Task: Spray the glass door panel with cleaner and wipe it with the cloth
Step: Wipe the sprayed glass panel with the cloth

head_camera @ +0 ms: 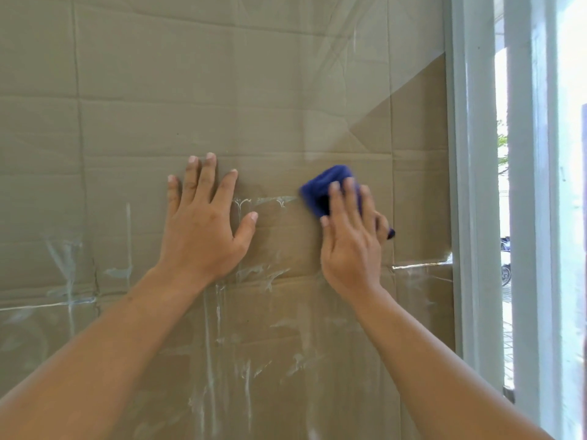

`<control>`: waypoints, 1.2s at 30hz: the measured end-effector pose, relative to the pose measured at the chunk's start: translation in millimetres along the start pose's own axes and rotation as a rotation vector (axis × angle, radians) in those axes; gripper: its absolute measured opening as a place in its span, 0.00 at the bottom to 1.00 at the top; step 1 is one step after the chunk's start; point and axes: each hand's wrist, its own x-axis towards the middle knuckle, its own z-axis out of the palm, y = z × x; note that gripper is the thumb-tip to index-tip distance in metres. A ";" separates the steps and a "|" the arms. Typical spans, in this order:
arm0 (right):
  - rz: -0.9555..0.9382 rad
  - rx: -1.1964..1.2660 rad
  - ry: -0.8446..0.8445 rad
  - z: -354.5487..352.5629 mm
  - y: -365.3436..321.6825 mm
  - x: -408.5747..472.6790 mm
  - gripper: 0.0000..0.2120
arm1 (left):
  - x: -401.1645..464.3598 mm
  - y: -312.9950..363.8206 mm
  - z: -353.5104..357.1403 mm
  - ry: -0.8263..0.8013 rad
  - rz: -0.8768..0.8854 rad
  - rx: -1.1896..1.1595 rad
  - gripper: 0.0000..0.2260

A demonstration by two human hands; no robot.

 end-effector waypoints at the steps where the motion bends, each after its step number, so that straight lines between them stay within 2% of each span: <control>1: -0.190 -0.027 -0.014 1.9 6.8 -5.1 0.22 | -0.2 0.1 -0.4 0.004 0.000 -0.002 0.32; 2: -0.291 -0.056 -0.015 2.3 16.9 -9.0 0.21 | -0.7 -0.1 -1.0 0.006 -0.001 -0.004 0.32; 3: -0.288 -0.082 0.004 2.3 27.3 -11.9 0.21 | -1.5 -1.0 -1.4 0.005 -0.003 -0.006 0.32; 4: -0.185 -0.093 0.046 0.8 34.1 -12.6 0.21 | -2.5 -2.3 -1.7 0.002 -0.007 -0.007 0.32; 7: 0.422 0.021 0.105 0.1 30.5 0.8 0.26 | -5.7 -7.0 -2.4 -0.007 -0.024 -0.001 0.33; 8: 0.528 0.047 0.090 2.1 21.4 7.6 0.26 | -6.5 -8.0 -2.4 -0.008 -0.026 0.000 0.33; 9: 0.515 0.038 0.068 2.7 10.2 12.4 0.27 | -7.1 -8.5 -2.5 -0.007 -0.028 -0.002 0.33; 10: 0.399 0.018 0.058 3.8 0.5 13.1 0.26 | -7.5 -8.5 -2.4 -0.006 -0.030 -0.007 0.33; 13: -0.222 -0.045 0.014 8.6 -3.6 0.6 0.24 | -9.4 -8.1 -3.4 0.000 -0.036 -0.019 0.33; 14: -0.356 -0.062 0.004 8.0 2.3 -1.1 0.22 | -10.6 -9.0 -4.4 0.004 -0.038 -0.015 0.33; 15: -0.382 -0.072 0.010 8.2 9.7 -1.0 0.21 | -12.1 -10.6 -6.1 0.005 -0.039 -0.009 0.33; 16: -0.294 -0.074 0.044 7.1 14.8 0.0 0.21 | -13.8 -12.9 -7.8 -0.001 -0.042 -0.004 0.33; 19: 0.332 0.065 0.112 6.5 14.7 15.1 0.25 | -18.8 -21.2 -11.4 -0.011 -0.075 0.007 0.33; 20: 0.457 0.092 0.094 7.7 7.7 20.9 0.26 | -20.4 -23.5 -11.8 -0.009 -0.089 0.014 0.34; 21: 0.467 0.082 0.077 8.1 -2.1 24.7 0.26 | -21.6 -25.6 -11.9 -0.008 -0.100 0.022 0.34; 22: 0.373 0.064 0.070 8.8 -10.8 25.4 0.26 | -22.1 -27.0 -12.0 -0.009 -0.107 0.026 0.34; 26: -0.369 0.001 0.017 11.2 -13.2 15.1 0.20 | -22.4 -30.6 -13.2 -0.011 -0.103 0.026 0.34; 27: -0.428 -0.010 0.016 12.1 -6.2 15.1 0.20 | -22.4 -31.3 -13.9 -0.007 -0.100 0.026 0.34; 28: -0.381 -0.008 0.049 12.4 -0.4 16.3 0.20 | -22.4 -32.0 -14.9 -0.006 -0.099 0.027 0.34; 29: -0.234 0.017 0.099 11.6 1.7 19.3 0.20 | -22.8 -33.1 -15.4 -0.008 -0.101 0.028 0.34; 31: 0.172 0.106 0.140 12.9 -5.1 27.6 0.22 | -24.8 -36.7 -16.6 -0.013 -0.105 0.026 0.33; 32: 0.287 0.124 0.131 14.8 -14.4 30.5 0.23 | -25.9 -39.1 -17.2 -0.013 -0.104 0.026 0.33; 33: 0.280 0.108 0.132 16.2 -25.6 31.4 0.23 | -26.7 -41.6 -17.4 -0.013 -0.100 0.028 0.33; 34: 0.163 0.082 0.138 17.7 -34.9 29.4 0.22 | -27.2 -44.2 -17.7 -0.011 -0.095 0.032 0.33; 36: -0.220 0.049 0.100 19.0 -42.5 21.6 0.20 | -27.6 -48.7 -18.6 -0.005 -0.087 0.035 0.33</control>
